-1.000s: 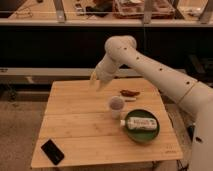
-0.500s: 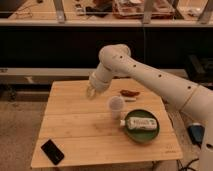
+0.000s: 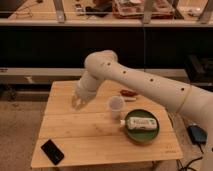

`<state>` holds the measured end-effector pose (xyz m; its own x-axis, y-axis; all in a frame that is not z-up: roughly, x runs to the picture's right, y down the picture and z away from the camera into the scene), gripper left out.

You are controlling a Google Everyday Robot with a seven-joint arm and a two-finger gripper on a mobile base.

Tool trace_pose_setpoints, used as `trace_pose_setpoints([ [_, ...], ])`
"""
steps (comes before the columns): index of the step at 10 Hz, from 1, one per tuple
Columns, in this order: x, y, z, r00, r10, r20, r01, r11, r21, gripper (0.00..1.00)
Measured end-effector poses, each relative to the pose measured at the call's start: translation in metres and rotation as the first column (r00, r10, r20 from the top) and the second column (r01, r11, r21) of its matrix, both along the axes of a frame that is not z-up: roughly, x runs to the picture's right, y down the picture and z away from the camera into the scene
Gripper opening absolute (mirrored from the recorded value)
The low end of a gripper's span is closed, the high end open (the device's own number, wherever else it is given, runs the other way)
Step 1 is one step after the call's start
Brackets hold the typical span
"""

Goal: Push the eraser across the table

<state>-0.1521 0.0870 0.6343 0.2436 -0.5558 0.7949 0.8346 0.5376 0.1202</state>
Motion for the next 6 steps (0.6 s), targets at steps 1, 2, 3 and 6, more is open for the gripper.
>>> trace_pose_setpoints([
  [1, -0.038, 0.037, -0.025, 0.992, -0.071, 0.1, 0.071, 0.9974, -0.003, 0.31],
  [2, -0.056, 0.055, -0.037, 0.983, -0.109, 0.149, 0.11, 0.9939, -0.001, 0.31],
  [3, -0.078, 0.078, -0.048, 0.964, -0.166, 0.207, 0.168, 0.9858, 0.008, 0.31],
  [6, -0.121, 0.124, -0.04, 0.906, -0.33, 0.264, 0.318, 0.9439, 0.089, 0.31],
])
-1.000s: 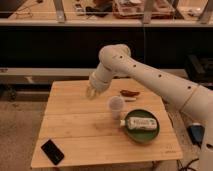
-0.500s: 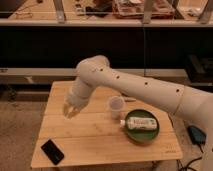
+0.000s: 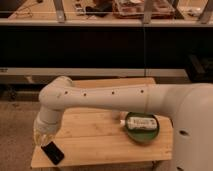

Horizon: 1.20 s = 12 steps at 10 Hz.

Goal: Push the eraser across the table

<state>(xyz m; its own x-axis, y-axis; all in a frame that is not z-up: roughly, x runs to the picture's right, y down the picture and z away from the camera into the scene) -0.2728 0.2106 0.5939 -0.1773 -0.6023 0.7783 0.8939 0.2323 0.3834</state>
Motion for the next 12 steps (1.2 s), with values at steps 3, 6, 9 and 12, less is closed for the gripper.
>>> trace_pose_setpoints([
  [3, -0.03, 0.02, 0.027, 0.996, -0.093, 0.005, 0.092, 0.9911, 0.096, 0.31],
  [6, -0.051, 0.031, 0.059, 0.992, -0.113, -0.056, 0.12, 0.9806, 0.155, 0.31],
  [9, -0.057, 0.065, 0.075, 0.983, -0.14, -0.12, 0.148, 0.9873, 0.059, 0.31],
  [12, -0.048, 0.096, 0.078, 0.97, -0.202, -0.136, 0.196, 0.9791, -0.053, 0.31],
])
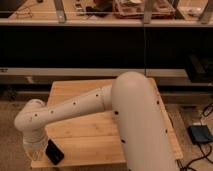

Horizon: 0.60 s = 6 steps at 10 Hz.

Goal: Push the eraser across the table

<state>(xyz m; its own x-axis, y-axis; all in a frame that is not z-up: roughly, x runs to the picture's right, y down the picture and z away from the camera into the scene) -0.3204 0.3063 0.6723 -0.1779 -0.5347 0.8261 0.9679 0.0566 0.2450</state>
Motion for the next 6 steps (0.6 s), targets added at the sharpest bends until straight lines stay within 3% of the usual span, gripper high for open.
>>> trace_pose_setpoints([
  [3, 0.0, 0.013, 0.01, 0.998, 0.011, -0.057, -0.015, 0.9974, -0.07, 0.31],
  [6, -0.007, 0.018, 0.024, 0.995, 0.021, -0.093, -0.027, 0.9975, -0.064, 0.31],
])
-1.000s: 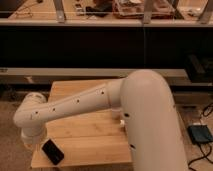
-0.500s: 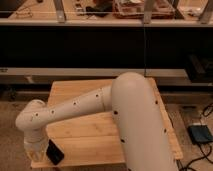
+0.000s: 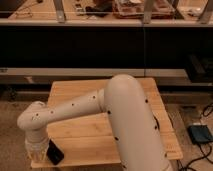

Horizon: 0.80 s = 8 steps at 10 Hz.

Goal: Push the eraser across the table

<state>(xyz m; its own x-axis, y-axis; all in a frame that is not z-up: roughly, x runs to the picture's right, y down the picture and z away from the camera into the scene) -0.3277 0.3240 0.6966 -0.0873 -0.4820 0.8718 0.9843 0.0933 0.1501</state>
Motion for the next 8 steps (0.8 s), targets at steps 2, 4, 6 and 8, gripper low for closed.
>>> trace_pose_setpoints([
  [2, -0.002, 0.003, 0.009, 1.0, 0.01, -0.016, -0.01, 0.9998, 0.017, 0.31],
  [4, -0.002, 0.006, 0.015, 0.999, 0.023, -0.03, -0.022, 0.9993, 0.031, 0.31],
  [6, -0.003, 0.008, 0.018, 0.999, 0.026, -0.04, -0.024, 0.9989, 0.039, 0.31],
  [8, 0.0, 0.007, 0.023, 0.997, 0.045, -0.064, -0.042, 0.9982, 0.043, 0.31],
])
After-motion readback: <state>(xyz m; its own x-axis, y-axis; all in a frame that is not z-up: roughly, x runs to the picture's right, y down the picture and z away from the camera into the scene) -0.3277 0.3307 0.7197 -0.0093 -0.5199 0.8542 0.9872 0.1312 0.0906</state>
